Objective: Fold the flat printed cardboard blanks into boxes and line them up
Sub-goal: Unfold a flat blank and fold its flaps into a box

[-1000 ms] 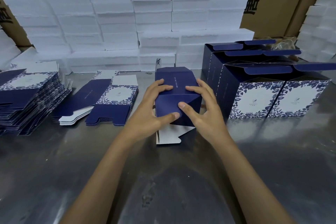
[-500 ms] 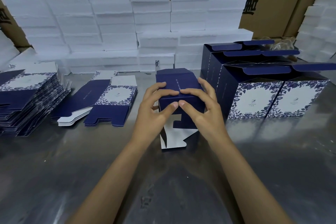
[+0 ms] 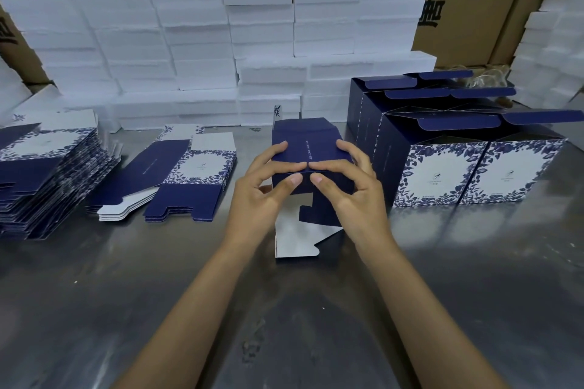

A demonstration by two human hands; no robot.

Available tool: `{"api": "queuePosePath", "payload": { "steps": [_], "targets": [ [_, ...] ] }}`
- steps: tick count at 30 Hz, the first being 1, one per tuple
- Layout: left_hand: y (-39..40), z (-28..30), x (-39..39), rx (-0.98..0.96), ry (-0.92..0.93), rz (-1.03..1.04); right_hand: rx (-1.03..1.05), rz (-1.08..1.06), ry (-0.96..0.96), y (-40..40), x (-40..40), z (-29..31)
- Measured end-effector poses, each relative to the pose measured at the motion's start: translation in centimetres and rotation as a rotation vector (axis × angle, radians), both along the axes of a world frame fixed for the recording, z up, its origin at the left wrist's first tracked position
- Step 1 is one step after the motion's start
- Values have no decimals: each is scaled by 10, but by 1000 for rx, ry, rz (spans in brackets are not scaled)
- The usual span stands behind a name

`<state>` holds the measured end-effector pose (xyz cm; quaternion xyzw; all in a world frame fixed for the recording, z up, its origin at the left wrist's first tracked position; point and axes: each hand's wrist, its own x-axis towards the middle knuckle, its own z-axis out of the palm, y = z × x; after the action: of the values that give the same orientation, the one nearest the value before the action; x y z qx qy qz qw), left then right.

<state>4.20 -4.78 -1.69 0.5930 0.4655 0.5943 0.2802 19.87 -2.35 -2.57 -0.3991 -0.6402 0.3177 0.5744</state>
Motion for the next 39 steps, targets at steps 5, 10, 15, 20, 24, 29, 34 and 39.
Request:
{"api": "queuePosePath", "payload": {
  "steps": [5, 10, 15, 20, 24, 29, 34, 39],
  "targets": [
    [1, 0, -3, 4, -9, -35, -17, 34, 20, 0, 3, 0],
    [1, 1, -7, -22, -81, -42, -32, 76, 67, 4, 8, -1],
    [2, 1, -3, -18, -40, 16, -48, 138, 147, 6, 12, -3],
    [5, -1, -12, 1, -31, 187, -387, 8, 392, 18, 26, -5],
    [9, -7, -10, -120, -155, 223, -527, 130, 389, 21, 20, -10],
    [10, -15, 1, -428, -375, 47, -275, 274, 477, 12, 15, 1],
    [2, -20, 24, -703, -228, -170, -136, 199, 276, 2, 14, 10],
    [-6, -7, 12, -976, 31, -548, -98, 177, -9, -3, 15, 11]
  ]
}}
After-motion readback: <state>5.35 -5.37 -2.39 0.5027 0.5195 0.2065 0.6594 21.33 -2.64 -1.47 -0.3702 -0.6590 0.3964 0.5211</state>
